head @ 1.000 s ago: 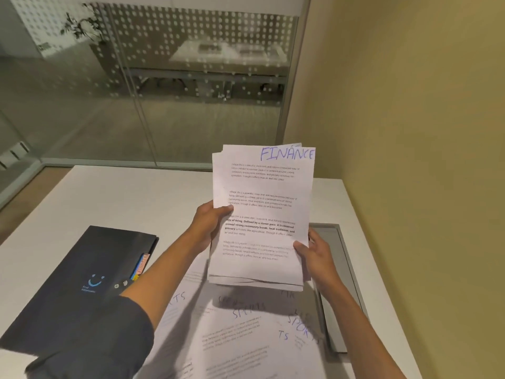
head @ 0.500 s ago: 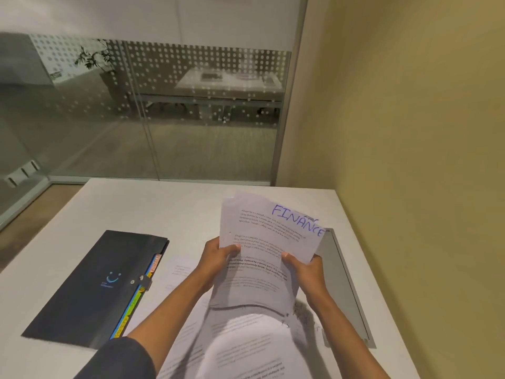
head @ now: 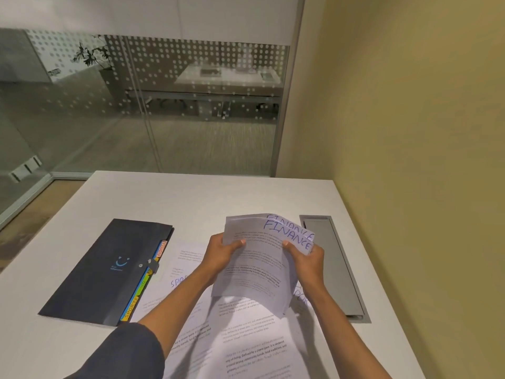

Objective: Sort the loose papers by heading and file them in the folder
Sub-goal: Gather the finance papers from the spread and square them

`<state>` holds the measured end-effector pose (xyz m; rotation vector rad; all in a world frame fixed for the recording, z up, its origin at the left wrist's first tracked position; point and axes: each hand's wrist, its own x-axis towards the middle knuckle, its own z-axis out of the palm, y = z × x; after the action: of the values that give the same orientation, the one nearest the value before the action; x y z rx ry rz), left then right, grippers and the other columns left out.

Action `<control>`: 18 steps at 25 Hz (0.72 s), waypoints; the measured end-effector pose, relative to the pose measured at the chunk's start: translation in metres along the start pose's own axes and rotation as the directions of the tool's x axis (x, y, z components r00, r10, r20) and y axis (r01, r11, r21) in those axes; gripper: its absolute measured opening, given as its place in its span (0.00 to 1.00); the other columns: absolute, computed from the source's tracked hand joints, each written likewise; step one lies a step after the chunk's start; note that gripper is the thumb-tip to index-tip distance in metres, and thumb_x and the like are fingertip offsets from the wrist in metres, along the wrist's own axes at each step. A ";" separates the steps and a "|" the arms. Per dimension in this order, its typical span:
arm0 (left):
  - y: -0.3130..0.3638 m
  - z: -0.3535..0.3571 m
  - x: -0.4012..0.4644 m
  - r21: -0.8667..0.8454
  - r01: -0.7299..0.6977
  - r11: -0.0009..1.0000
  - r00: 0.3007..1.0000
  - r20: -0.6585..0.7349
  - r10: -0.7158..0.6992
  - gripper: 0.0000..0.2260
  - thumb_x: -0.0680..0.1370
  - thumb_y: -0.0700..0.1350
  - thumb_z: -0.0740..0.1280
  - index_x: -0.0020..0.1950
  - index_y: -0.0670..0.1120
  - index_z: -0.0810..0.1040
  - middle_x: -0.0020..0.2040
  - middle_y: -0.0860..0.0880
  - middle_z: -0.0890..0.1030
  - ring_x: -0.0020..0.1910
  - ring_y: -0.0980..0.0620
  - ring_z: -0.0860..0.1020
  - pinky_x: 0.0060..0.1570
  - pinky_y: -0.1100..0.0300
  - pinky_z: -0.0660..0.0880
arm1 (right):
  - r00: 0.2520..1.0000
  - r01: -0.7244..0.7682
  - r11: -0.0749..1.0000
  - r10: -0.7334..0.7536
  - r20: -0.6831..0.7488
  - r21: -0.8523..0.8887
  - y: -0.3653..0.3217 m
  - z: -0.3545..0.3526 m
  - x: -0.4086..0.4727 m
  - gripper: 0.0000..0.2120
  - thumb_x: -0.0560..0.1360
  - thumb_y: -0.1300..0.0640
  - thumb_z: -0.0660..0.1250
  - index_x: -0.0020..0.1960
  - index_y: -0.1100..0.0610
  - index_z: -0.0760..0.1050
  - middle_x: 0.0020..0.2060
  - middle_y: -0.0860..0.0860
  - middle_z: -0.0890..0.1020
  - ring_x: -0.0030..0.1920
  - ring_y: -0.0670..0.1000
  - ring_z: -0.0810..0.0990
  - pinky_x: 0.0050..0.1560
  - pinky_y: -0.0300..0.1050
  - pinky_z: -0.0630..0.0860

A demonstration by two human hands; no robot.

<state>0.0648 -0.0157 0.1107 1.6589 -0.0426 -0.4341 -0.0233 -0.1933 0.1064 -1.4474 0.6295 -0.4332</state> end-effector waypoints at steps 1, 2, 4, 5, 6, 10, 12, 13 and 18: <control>0.001 0.000 -0.002 0.002 -0.019 1.000 1.000 -0.004 0.019 0.06 0.77 0.42 0.69 0.54 0.46 0.80 0.45 0.50 0.84 0.40 0.54 0.83 0.33 0.65 0.76 | 1.000 0.004 1.000 -0.004 -0.007 -0.011 -0.002 -0.001 -0.002 0.09 0.74 0.59 0.74 0.53 0.56 0.80 0.45 0.52 0.85 0.40 0.47 0.84 0.29 0.32 0.76; 0.003 -0.002 -0.003 0.000 -0.036 0.999 0.999 -0.009 0.036 0.06 0.77 0.42 0.69 0.54 0.46 0.81 0.45 0.50 0.84 0.41 0.54 0.83 0.34 0.65 0.76 | 1.000 0.022 1.000 -0.022 -0.013 -0.012 -0.004 -0.001 -0.003 0.09 0.74 0.59 0.74 0.53 0.56 0.80 0.45 0.52 0.85 0.42 0.49 0.85 0.30 0.32 0.76; 0.006 -0.005 -0.006 -0.034 -0.069 0.997 0.998 -0.013 0.068 0.06 0.76 0.41 0.70 0.53 0.47 0.81 0.45 0.51 0.85 0.40 0.55 0.84 0.35 0.64 0.77 | 0.997 0.083 0.996 -0.083 0.003 0.012 -0.011 -0.005 -0.004 0.10 0.73 0.60 0.75 0.53 0.56 0.81 0.44 0.51 0.86 0.43 0.50 0.85 0.33 0.34 0.78; 0.006 -0.007 -0.007 -0.057 -0.075 0.996 0.997 -0.009 0.075 0.07 0.75 0.40 0.71 0.52 0.47 0.81 0.45 0.51 0.85 0.40 0.55 0.84 0.36 0.64 0.77 | 0.993 0.115 0.993 -0.115 0.029 0.019 -0.012 -0.007 -0.005 0.12 0.72 0.60 0.75 0.54 0.54 0.81 0.44 0.50 0.85 0.43 0.49 0.85 0.35 0.35 0.79; 0.004 -0.008 -0.009 -0.075 -0.066 0.995 0.998 0.005 0.067 0.08 0.74 0.39 0.72 0.52 0.48 0.82 0.45 0.51 0.85 0.41 0.55 0.84 0.37 0.64 0.78 | 0.989 0.135 0.991 -0.135 0.063 0.011 -0.011 -0.010 -0.006 0.14 0.72 0.61 0.76 0.56 0.53 0.80 0.46 0.48 0.85 0.44 0.48 0.85 0.36 0.37 0.80; -0.018 -0.008 -0.016 -0.014 0.024 1.000 0.998 0.062 -0.023 0.09 0.73 0.39 0.73 0.51 0.49 0.81 0.47 0.51 0.85 0.46 0.50 0.83 0.40 0.62 0.77 | 0.993 0.035 0.993 -0.022 0.115 -0.114 0.017 -0.015 -0.015 0.12 0.72 0.62 0.74 0.51 0.50 0.78 0.49 0.53 0.84 0.43 0.48 0.83 0.35 0.37 0.79; -0.025 -0.008 -0.017 -0.010 0.016 1.000 0.999 0.030 -0.015 0.08 0.73 0.40 0.73 0.51 0.50 0.81 0.47 0.51 0.85 0.45 0.52 0.83 0.41 0.62 0.77 | 0.995 0.014 0.992 -0.001 0.103 -0.124 0.025 -0.017 -0.017 0.08 0.74 0.62 0.73 0.48 0.51 0.79 0.47 0.53 0.85 0.42 0.50 0.83 0.32 0.35 0.77; -0.026 -0.008 -0.018 -0.015 0.007 1.000 1.000 0.014 -0.007 0.08 0.73 0.41 0.73 0.51 0.49 0.81 0.47 0.51 0.85 0.45 0.52 0.83 0.41 0.61 0.77 | 0.995 0.020 0.993 -0.008 0.104 -0.114 0.025 -0.018 -0.018 0.07 0.74 0.62 0.72 0.47 0.51 0.80 0.45 0.52 0.85 0.42 0.50 0.83 0.32 0.34 0.77; -0.026 -0.010 -0.023 -0.043 -0.020 0.999 0.998 -0.068 0.017 0.08 0.71 0.39 0.75 0.47 0.49 0.82 0.42 0.54 0.85 0.40 0.55 0.83 0.36 0.64 0.76 | 0.993 0.038 0.992 -0.025 0.111 -0.119 0.027 -0.017 -0.019 0.08 0.72 0.61 0.74 0.49 0.52 0.80 0.44 0.48 0.84 0.42 0.47 0.83 0.33 0.35 0.77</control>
<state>0.0408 0.0041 0.0928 1.6284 0.0017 -0.3618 -0.0516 -0.1920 0.0825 -1.5870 0.5528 -0.3425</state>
